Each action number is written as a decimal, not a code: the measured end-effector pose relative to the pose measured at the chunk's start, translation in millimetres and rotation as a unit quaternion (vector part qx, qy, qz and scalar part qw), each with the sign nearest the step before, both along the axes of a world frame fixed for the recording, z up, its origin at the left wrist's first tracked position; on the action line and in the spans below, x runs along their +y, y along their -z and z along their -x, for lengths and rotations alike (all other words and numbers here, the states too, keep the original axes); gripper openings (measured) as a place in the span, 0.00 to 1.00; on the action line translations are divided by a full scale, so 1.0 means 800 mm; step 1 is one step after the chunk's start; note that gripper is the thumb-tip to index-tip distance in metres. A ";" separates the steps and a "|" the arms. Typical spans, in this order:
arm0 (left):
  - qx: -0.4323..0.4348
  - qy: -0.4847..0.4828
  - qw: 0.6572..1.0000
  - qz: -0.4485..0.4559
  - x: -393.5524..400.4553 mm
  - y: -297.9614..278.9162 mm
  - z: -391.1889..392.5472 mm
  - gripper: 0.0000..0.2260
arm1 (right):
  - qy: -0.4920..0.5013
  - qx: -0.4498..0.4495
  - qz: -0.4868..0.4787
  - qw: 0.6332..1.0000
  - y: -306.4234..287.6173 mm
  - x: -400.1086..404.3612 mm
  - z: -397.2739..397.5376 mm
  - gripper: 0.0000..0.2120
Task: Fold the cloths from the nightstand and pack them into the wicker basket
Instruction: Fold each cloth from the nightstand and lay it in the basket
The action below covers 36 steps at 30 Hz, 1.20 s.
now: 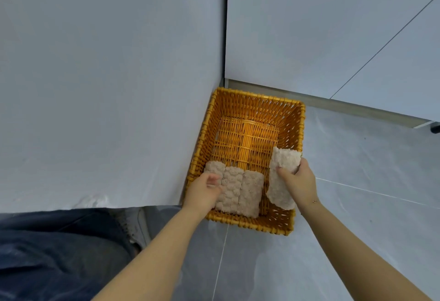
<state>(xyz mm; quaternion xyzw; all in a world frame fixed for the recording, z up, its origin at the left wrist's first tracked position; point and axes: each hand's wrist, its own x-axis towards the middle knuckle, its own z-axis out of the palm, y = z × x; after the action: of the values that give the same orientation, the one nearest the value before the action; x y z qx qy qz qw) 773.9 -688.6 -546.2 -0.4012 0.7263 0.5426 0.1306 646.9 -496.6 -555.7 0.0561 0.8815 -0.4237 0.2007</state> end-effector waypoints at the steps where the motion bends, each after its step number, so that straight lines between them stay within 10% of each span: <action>1: -0.001 0.007 1.000 0.012 -0.002 0.000 0.000 0.11 | -0.003 0.009 -0.021 1.000 0.002 0.000 -0.001 0.22; 10: -0.005 0.107 0.990 0.094 -0.003 -0.001 -0.007 0.14 | -0.113 0.129 -0.261 0.950 0.030 -0.019 -0.009 0.20; 18: 0.015 0.103 0.991 0.089 -0.011 -0.004 -0.013 0.12 | -0.169 0.013 -0.375 0.911 0.079 -0.056 -0.003 0.24; 24: 0.008 0.095 0.993 0.075 -0.013 0.006 -0.019 0.10 | -0.148 -0.025 -0.341 0.928 0.105 -0.054 -0.019 0.20; 31: 0.005 0.107 0.993 0.053 -0.004 0.015 -0.017 0.10 | 0.097 -0.167 -0.065 0.979 0.111 -0.038 -0.022 0.27; 36: -0.006 0.124 0.991 0.040 0.000 0.018 -0.021 0.09 | -0.079 -0.182 -0.214 0.956 0.123 -0.039 -0.023 0.23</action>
<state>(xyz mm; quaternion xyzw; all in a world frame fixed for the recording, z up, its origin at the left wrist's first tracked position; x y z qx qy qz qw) 790.6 -688.3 -560.9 -0.3165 0.7907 0.4903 0.1849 665.3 -528.1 -653.9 0.1043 0.9017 -0.1904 0.3740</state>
